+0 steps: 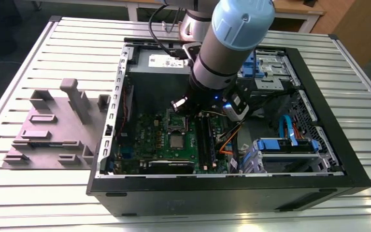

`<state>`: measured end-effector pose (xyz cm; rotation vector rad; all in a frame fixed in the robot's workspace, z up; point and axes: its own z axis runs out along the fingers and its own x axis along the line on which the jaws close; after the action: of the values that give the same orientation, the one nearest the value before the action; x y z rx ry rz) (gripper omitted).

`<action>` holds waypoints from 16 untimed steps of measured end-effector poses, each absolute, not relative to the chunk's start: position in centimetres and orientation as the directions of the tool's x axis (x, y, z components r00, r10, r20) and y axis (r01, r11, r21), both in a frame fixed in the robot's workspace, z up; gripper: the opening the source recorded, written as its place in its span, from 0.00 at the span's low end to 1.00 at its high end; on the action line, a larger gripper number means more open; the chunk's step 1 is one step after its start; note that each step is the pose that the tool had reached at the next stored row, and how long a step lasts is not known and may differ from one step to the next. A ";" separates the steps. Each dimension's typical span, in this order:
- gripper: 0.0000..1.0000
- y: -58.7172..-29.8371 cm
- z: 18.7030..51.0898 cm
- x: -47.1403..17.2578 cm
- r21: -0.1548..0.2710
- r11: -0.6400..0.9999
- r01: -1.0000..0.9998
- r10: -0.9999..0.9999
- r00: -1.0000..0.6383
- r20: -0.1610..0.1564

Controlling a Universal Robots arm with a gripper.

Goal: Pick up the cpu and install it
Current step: 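Close the cpu cover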

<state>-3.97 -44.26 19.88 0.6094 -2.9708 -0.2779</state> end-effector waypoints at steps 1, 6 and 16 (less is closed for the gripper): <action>0.10 -44.2 19.8 -4.0 0.197 0.903 -0.381 -0.398 -0.915 0.057; 0.10 -44.2 19.6 -4.0 0.197 0.903 -0.381 -0.398 -0.915 0.057; 0.10 -44.3 19.6 -4.3 0.197 0.903 -0.381 -0.398 -0.915 0.057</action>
<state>-4.25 -44.27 19.64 0.6097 -2.9711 -0.2787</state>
